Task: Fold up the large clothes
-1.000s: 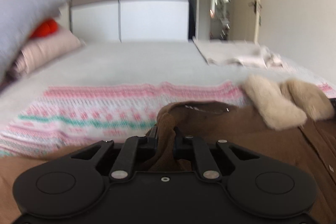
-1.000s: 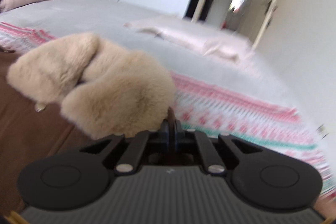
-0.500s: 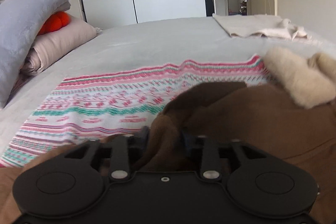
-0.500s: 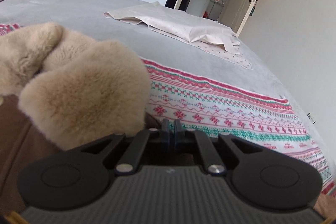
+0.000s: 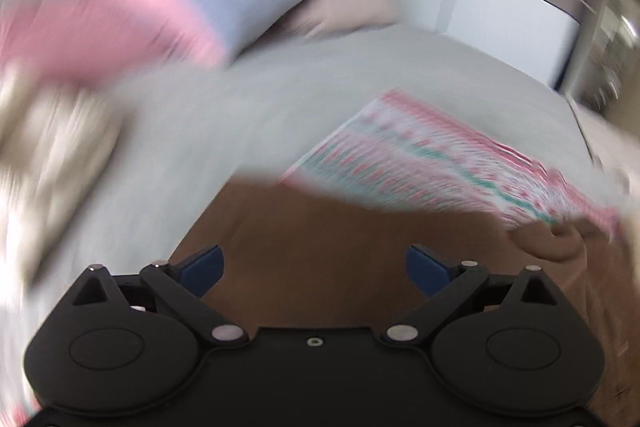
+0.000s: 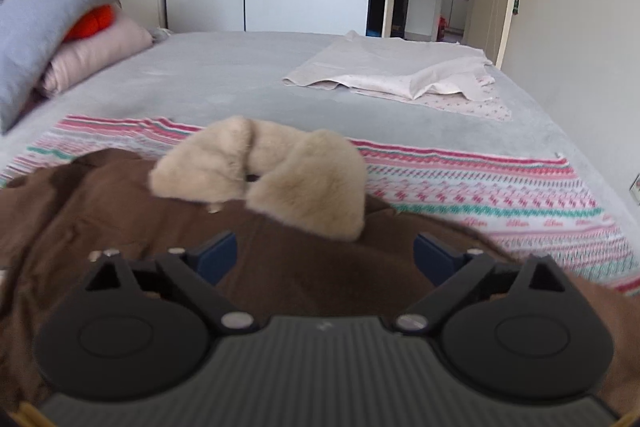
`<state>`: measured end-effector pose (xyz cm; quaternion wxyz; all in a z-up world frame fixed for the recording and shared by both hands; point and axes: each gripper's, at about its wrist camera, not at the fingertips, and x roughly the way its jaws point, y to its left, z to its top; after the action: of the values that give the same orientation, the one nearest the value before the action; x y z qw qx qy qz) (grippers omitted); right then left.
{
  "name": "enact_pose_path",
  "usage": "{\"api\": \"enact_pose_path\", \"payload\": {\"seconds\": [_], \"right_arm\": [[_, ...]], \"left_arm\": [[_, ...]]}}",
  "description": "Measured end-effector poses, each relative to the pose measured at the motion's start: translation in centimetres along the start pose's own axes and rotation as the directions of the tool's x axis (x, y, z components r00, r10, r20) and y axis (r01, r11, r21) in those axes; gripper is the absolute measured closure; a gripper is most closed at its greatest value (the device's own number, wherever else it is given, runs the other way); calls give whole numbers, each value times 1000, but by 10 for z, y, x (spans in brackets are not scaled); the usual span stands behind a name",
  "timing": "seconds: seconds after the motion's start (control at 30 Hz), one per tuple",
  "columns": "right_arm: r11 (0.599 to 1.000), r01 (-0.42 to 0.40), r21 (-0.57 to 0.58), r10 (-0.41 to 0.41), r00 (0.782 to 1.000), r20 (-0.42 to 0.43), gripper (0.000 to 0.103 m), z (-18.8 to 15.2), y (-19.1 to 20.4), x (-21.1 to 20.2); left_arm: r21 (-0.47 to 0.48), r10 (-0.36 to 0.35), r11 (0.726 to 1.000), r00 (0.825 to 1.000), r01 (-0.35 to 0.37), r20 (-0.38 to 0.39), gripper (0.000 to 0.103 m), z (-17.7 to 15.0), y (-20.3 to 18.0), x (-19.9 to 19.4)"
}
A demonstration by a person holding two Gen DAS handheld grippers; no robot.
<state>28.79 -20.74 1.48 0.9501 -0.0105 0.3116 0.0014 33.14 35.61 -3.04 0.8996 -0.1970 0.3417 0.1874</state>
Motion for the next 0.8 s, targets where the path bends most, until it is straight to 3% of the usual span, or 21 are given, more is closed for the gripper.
{"api": "enact_pose_path", "payload": {"seconds": [0.07, 0.17, 0.2, 0.3, 0.37, 0.4, 0.43, 0.5, 0.53, 0.6, 0.63, 0.67, 0.73, 0.77, 0.8], "right_arm": [[1000, -25, 19, 25, 1000, -3, 4, -10, 5, -18], [999, -35, 21, 35, 999, -16, 4, -26, 14, -34], [999, -30, 18, 30, 999, -19, 4, -30, 17, -39], [1000, -13, 25, 13, 999, -31, 4, -41, 22, -45], [998, -6, 56, 9, 999, -38, 4, -46, 22, -47], [997, -7, 80, 10, 999, -37, 4, -48, 21, -49], [994, -9, 106, 13, 999, -34, 4, -49, 20, -52], [987, -14, 158, 19, 1000, -25, 4, -51, 17, -56], [984, -18, 175, 22, 1000, -22, 4, -53, 16, -59], [982, -19, 189, 22, 1000, -11, 4, -57, 14, -65], [982, -16, 189, 18, 1000, -7, 4, -60, 14, -68], [981, -11, 191, 13, 1000, -8, 4, -62, 13, -69], [979, -4, 204, 7, 1000, -18, 4, -67, 8, -70], [977, 1, 214, 4, 1000, -24, 4, -69, 6, -70], [975, 4, 223, 3, 1000, -30, 4, -70, 3, -72]], "left_arm": [[-159, -93, 984, 993, 81, -71, 5, -8, 33, 5], [-335, -163, 937, 973, 101, -164, 5, -25, 58, 23], [-363, -172, 926, 972, 105, -159, 6, -30, 60, 28], [-390, -146, 913, 988, 119, -41, 9, -33, 50, 33], [-392, -108, 913, 994, 110, 27, 46, -31, 40, 42], [-369, -79, 925, 996, 87, 37, 75, -31, 34, 47], [-339, -68, 937, 996, 82, 51, 87, -31, 27, 49], [-305, -34, 950, 991, 74, 132, 91, -30, 19, 36], [-285, -9, 956, 975, 74, 222, 91, -29, 21, 17], [-236, 74, 971, 918, 21, 389, 91, -36, 17, -5], [-212, 93, 977, 916, -9, 391, 91, -37, 16, 2], [-161, 125, 984, 927, -72, 352, 90, -38, 13, 16], [-14, 213, 976, 955, -215, 207, 81, -48, -3, 58], [15, 232, 971, 952, -240, 199, 79, -58, -2, 60], [20, 257, 963, 939, -268, 230, 67, -63, -7, 54]]}}
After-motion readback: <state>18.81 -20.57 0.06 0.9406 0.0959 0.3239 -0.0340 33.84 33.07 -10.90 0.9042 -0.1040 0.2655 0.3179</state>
